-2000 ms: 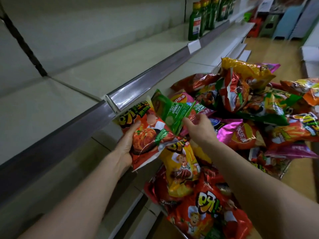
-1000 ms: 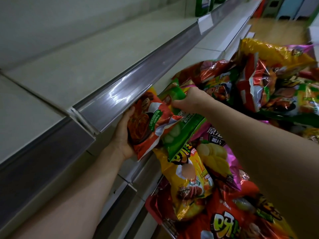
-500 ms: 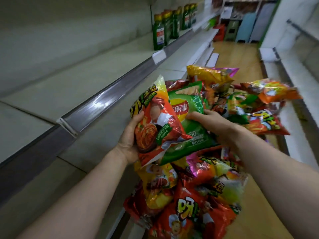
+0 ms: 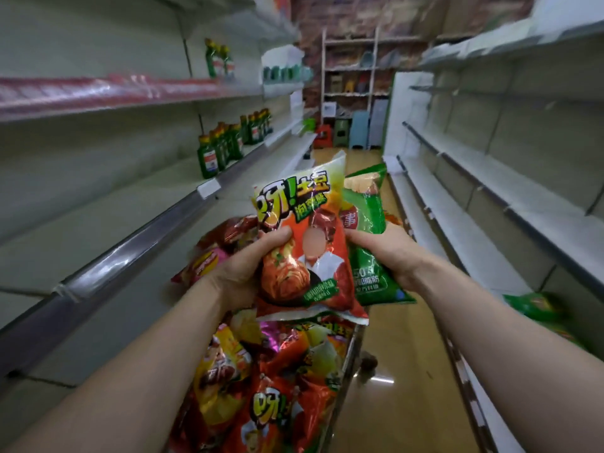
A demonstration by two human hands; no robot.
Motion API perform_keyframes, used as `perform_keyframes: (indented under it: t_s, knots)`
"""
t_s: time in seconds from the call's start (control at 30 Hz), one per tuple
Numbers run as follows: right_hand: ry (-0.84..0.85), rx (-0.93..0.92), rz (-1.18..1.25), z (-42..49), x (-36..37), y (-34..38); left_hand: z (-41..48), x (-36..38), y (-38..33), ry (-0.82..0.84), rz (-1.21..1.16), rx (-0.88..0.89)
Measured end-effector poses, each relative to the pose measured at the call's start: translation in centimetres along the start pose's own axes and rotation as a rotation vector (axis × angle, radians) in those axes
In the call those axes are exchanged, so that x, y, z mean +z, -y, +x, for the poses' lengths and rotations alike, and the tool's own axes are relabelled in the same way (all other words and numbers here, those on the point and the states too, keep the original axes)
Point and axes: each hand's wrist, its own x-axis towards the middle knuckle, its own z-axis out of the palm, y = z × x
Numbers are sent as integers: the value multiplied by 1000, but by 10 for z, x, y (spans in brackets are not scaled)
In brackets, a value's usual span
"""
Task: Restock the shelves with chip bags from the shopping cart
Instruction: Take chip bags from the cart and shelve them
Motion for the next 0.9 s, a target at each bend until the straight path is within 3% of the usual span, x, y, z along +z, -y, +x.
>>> perform_keyframes:
  t_s: [0.23, 0.57, 0.9]
  knots:
    - [-209, -66, -31, -56, -36, 34, 10, 68, -29, 154, 112, -39]
    - [-583, -172, -10, -160, -78, 61, -9, 157, -47, 518, 170, -34]
    - [-1005, -225, -111, -332, -124, 80, -63, 296, -30, 934, 174, -55]
